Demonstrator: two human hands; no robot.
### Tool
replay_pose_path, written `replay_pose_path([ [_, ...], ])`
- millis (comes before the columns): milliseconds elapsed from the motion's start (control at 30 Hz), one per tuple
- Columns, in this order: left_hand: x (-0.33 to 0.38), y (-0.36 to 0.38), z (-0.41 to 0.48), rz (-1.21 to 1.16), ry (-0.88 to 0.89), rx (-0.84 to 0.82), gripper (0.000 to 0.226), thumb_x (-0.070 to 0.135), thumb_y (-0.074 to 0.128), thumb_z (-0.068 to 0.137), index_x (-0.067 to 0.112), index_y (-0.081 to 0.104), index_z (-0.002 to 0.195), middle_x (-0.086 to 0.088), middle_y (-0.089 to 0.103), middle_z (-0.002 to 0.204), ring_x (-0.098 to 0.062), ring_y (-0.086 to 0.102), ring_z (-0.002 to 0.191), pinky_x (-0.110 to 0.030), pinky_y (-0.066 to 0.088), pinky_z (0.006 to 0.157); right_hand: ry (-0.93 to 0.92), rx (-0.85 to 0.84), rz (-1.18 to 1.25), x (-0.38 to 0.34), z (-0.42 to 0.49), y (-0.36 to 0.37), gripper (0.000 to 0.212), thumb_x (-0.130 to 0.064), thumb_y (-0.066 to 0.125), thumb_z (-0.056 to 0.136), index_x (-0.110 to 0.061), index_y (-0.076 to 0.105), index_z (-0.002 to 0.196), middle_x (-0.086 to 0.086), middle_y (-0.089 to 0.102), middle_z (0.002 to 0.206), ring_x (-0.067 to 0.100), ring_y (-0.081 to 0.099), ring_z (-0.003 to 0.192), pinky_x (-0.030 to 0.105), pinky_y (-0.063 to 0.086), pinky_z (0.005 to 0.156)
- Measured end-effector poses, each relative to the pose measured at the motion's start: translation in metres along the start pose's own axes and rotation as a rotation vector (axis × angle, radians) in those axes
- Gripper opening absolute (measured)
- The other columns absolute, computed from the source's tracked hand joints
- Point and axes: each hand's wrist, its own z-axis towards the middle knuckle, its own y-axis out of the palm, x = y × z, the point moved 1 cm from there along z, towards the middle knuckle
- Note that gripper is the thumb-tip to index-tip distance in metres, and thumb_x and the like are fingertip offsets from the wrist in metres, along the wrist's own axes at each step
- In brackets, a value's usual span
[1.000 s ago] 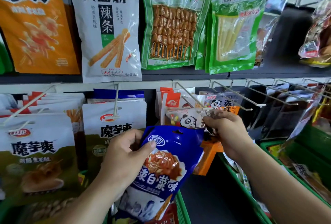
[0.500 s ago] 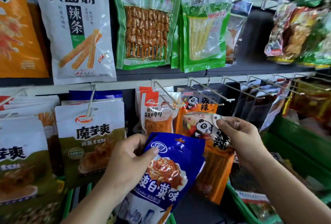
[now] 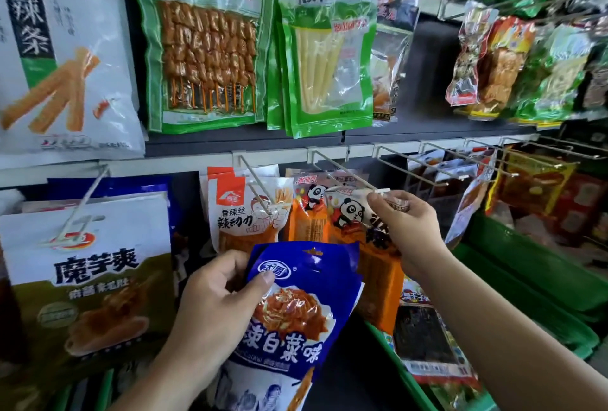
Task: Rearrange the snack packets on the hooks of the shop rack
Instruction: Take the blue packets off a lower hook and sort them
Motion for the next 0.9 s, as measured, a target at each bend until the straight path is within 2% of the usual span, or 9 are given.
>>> replay_pose_path([
  [67,0.0,0.0,0.001,-0.01,-0.01,0.002,0.007,0.027,0.074,0.092,0.021,0.074,0.091,0.005,0.082,0.083,-0.011,0.079,0.071,-0.027,0.059,0.059,0.051,0.009,0.054,0.003,0.006,0.0,0.009,-0.021,0.08,0.091,-0.018,0.073,0.086,0.012,0.082,0.088,0.032,0.079,0.088,0.045,0.065,0.076],
  [200,-0.003,-0.002,0.004,-0.02,-0.034,-0.002,0.006,0.027,0.075,0.091,0.021,0.073,0.09,0.002,0.082,0.085,-0.015,0.08,0.073,-0.033,0.062,0.062,0.034,-0.035,0.036,0.007,0.013,-0.001,0.017,-0.016,0.08,0.09,-0.012,0.069,0.078,0.012,0.077,0.077,0.02,0.078,0.07,0.03,0.06,0.063],
  [333,-0.006,-0.004,0.006,-0.018,-0.03,0.012,0.006,0.024,0.075,0.092,0.019,0.073,0.088,0.001,0.082,0.083,-0.015,0.079,0.071,-0.033,0.061,0.061,0.047,-0.037,0.074,0.012,0.019,-0.006,0.012,-0.015,0.086,0.083,-0.009,0.075,0.085,0.031,0.076,0.101,0.048,0.074,0.1,0.059,0.059,0.095],
  [400,-0.006,-0.004,0.007,-0.019,-0.036,0.014,0.007,0.025,0.075,0.092,0.019,0.073,0.088,0.001,0.082,0.083,-0.016,0.079,0.07,-0.035,0.062,0.061,0.076,-0.035,0.108,0.012,0.02,-0.009,0.01,-0.013,0.084,0.085,-0.011,0.075,0.08,0.028,0.076,0.092,0.044,0.076,0.088,0.056,0.062,0.087],
  [467,-0.006,-0.003,0.008,-0.017,-0.034,0.019,0.006,0.025,0.075,0.091,0.021,0.073,0.087,0.001,0.082,0.082,-0.016,0.079,0.07,-0.037,0.063,0.063,0.078,-0.078,0.124,0.012,0.022,-0.01,0.02,-0.009,0.078,0.09,-0.013,0.072,0.072,0.017,0.075,0.076,0.031,0.074,0.071,0.041,0.063,0.07],
  [533,-0.005,-0.001,0.009,-0.009,-0.025,0.02,0.006,0.025,0.075,0.091,0.022,0.073,0.087,0.002,0.082,0.082,-0.016,0.079,0.07,-0.038,0.063,0.063,0.088,-0.12,0.132,0.013,0.025,-0.01,0.032,-0.006,0.074,0.092,-0.017,0.07,0.063,0.01,0.075,0.07,0.024,0.073,0.065,0.034,0.061,0.063],
  [700,-0.005,0.001,0.01,-0.025,-0.03,0.033,0.005,0.025,0.075,0.091,0.02,0.073,0.09,0.002,0.082,0.084,-0.016,0.08,0.071,-0.043,0.066,0.066,0.121,-0.133,0.035,0.02,0.033,-0.006,0.018,-0.012,0.071,0.096,-0.01,0.071,0.078,0.011,0.073,0.073,0.027,0.07,0.07,0.034,0.058,0.065],
  [800,-0.006,0.002,0.012,-0.033,-0.038,0.031,0.004,0.026,0.075,0.091,0.022,0.074,0.092,0.003,0.082,0.085,-0.016,0.08,0.073,-0.044,0.066,0.068,0.06,0.018,-0.146,0.028,0.044,0.011,0.032,-0.03,0.082,0.089,-0.001,0.069,0.088,0.022,0.072,0.082,0.029,0.07,0.078,0.05,0.06,0.072],
  [900,-0.008,0.001,0.015,-0.016,-0.027,0.036,0.003,0.025,0.075,0.092,0.023,0.074,0.09,0.004,0.082,0.085,-0.015,0.08,0.074,-0.043,0.066,0.07,0.019,0.168,-0.33,0.037,0.061,0.022,0.036,-0.041,0.088,0.08,-0.014,0.07,0.094,0.007,0.075,0.085,0.027,0.071,0.08,0.044,0.06,0.072],
])
